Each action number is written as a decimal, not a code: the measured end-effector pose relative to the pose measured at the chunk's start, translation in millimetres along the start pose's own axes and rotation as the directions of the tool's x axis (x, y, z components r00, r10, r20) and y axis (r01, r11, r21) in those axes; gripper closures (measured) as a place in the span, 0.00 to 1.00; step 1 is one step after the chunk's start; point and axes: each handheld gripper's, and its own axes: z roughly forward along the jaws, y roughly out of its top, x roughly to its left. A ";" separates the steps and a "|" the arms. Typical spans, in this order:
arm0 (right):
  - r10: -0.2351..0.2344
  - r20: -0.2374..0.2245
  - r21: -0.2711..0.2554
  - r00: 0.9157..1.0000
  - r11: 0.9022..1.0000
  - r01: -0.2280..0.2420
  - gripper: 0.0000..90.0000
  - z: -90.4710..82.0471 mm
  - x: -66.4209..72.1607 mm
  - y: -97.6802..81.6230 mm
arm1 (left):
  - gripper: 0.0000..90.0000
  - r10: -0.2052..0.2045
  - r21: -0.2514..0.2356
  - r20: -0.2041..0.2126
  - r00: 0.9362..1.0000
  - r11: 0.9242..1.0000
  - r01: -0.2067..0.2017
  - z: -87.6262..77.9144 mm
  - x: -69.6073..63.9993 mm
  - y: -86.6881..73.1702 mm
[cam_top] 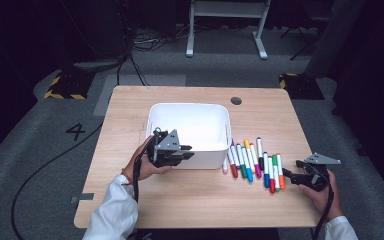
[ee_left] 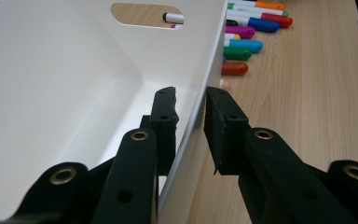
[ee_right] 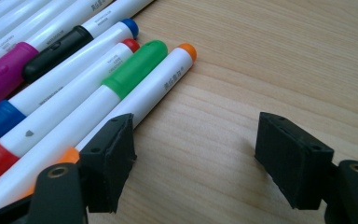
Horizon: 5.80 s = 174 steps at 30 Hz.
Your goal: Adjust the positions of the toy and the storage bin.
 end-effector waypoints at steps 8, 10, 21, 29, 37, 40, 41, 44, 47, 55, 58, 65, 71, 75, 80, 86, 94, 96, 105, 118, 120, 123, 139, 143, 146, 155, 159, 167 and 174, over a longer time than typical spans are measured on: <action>0.002 0.002 0.005 1.000 1.000 -0.002 0.34 4.1 1.5 4.5 | 0.82 -0.008 -0.012 0.017 1.000 1.000 0.008 4.7 -1.9 2.6; -0.009 0.002 0.001 1.000 1.000 0.009 0.35 4.1 1.2 3.9 | 0.82 0.005 -0.003 0.022 1.000 1.000 -0.005 3.9 -2.1 3.1; -0.002 -0.012 0.007 1.000 1.000 0.002 0.33 -5.2 -1.9 -3.2 | 0.83 0.021 -0.007 0.072 0.997 1.000 -0.021 5.1 -10.4 5.7; 0.027 -0.026 -0.013 0.999 1.000 -0.027 0.33 -5.0 -6.3 0.1 | 0.74 0.005 -0.024 0.005 1.000 1.000 -0.005 0.2 -16.5 6.0; 0.009 -0.010 -0.051 1.000 0.999 -0.010 0.36 -10.3 -11.5 25.9 | 0.58 -0.038 -0.118 -0.105 0.994 0.993 0.026 -46.9 -42.1 -9.4; -0.010 -0.015 -0.061 1.000 0.998 0.009 0.39 -7.7 -9.4 41.1 | 0.49 -0.062 -0.120 -0.139 0.988 0.992 0.045 -54.8 -47.3 -18.8; -0.015 -0.012 -0.059 1.000 0.998 0.014 0.40 -5.9 -8.0 46.4 | 0.47 -0.089 -0.114 -0.176 0.980 0.991 0.070 -59.6 -51.0 -29.1; -0.032 -0.014 -0.051 0.999 0.998 0.031 0.41 0.9 -5.6 60.7 | 0.40 -0.139 -0.107 -0.220 0.966 0.987 0.118 -67.9 -53.6 -44.1; -0.031 -0.024 -0.047 0.999 0.998 0.030 0.42 7.6 -4.7 74.3 | 0.32 -0.214 -0.137 -0.262 0.941 0.974 0.183 -80.8 -55.0 -59.8; -0.036 -0.035 -0.011 0.999 0.999 0.036 0.45 30.4 -1.6 109.7 | 0.23 -0.325 -0.099 -0.341 0.882 0.946 0.310 -82.9 -50.3 -101.6; -0.033 -0.030 -0.003 0.999 0.999 0.033 0.47 35.2 -1.8 116.1 | 0.22 -0.339 -0.082 -0.339 0.878 0.940 0.331 -77.8 -47.6 -109.7; 0.002 -0.028 0.037 1.000 0.999 -0.001 0.59 59.5 -2.2 133.1 | 0.22 -0.334 0.028 -0.369 0.867 0.929 0.370 -41.5 -34.6 -134.0; 0.016 -0.038 0.095 0.999 0.995 -0.012 0.64 84.9 3.9 140.4 | 0.22 -0.317 0.089 -0.322 0.892 0.928 0.362 -19.6 -32.7 -141.3; 0.005 -0.040 0.129 0.999 0.992 0.001 0.67 93.9 8.7 138.1 | 0.22 -0.300 0.108 -0.301 0.905 0.932 0.345 -13.5 -36.1 -142.9; 0.004 -0.032 0.151 0.999 0.989 0.001 0.73 99.9 9.8 133.9 | 0.22 -0.296 0.106 -0.292 0.910 0.935 0.338 -11.2 -37.6 -141.4; -0.021 -0.020 0.190 1.000 0.981 0.024 0.79 110.7 13.7 127.0 | 0.22 -0.295 0.110 -0.271 0.916 0.936 0.334 -8.8 -37.6 -139.6; 0.029 -0.028 0.165 0.999 0.986 -0.024 0.81 102.2 11.2 115.8 | 0.22 -0.307 0.107 -0.265 0.914 0.933 0.344 -8.7 -37.0 -139.9; 0.038 -0.028 0.164 0.999 0.986 -0.033 0.82 101.0 12.2 114.7 | 0.22 -0.308 0.107 -0.264 0.914 0.933 0.345 -8.7 -37.0 -139.9; 0.014 -0.024 0.180 1.000 0.984 -0.009 0.78 88.4 30.6 108.3 | 0.22 -0.302 0.109 -0.253 0.919 0.935 0.338 -7.6 -36.4 -138.8; 0.115 0.024 0.008 0.993 0.993 -0.115 0.68 -2.5 -23.8 55.8 | 0.21 -0.311 0.114 -0.245 0.918 0.931 0.346 -8.3 -35.9 -139.6; 0.124 0.038 0.010 0.992 0.992 -0.125 0.72 -7.1 -26.6 48.3 | 0.21 -0.308 0.116 -0.247 0.919 0.932 0.344 -8.4 -36.7 -139.4; 0.162 0.024 0.018 0.987 0.987 -0.162 0.81 -16.3 -34.7 21.2 | 0.21 -0.307 0.115 -0.248 0.919 0.932 0.343 -8.4 -36.8 -139.4; 0.129 -0.022 0.010 0.991 0.992 -0.128 0.77 -32.6 13.6 -20.4 | 0.20 -0.313 0.117 -0.251 0.916 0.930 0.349 -8.3 -37.8 -139.2; 0.083 0.002 0.031 0.997 0.996 -0.083 0.77 -28.4 24.7 -14.9 | 0.20 -0.323 0.111 -0.252 0.912 0.927 0.359 -6.7 -37.6 -138.3; 0.062 0.016 0.037 0.998 0.997 -0.063 0.79 -20.4 31.8 -7.4 | 0.20 -0.313 0.113 -0.257 0.914 0.930 0.350 -5.7 -37.6 -137.0; 0.080 0.068 0.043 0.994 0.996 -0.083 0.85 -4.1 29.7 7.9 | 0.19 -0.329 0.118 -0.257 0.909 0.923 0.367 -5.0 -33.8 -137.0; 0.111 0.087 0.045 0.990 0.992 -0.115 0.85 5.9 24.2 17.1 | 0.19 -0.334 0.110 -0.285 0.898 0.920 0.377 -7.2 -27.7 -139.8; 0.193 -0.012 0.060 0.981 0.980 -0.192 0.69 -3.1 9.9 18.6 | 0.19 -0.383 0.105 -0.287 0.878 0.899 0.426 -13.1 -14.5 -147.0; 0.196 -0.090 -0.002 0.976 0.980 -0.197 0.83 -28.3 -14.7 4.6 | 0.19 -0.368 0.109 -0.293 0.882 0.904 0.414 -13.4 -15.2 -146.7</action>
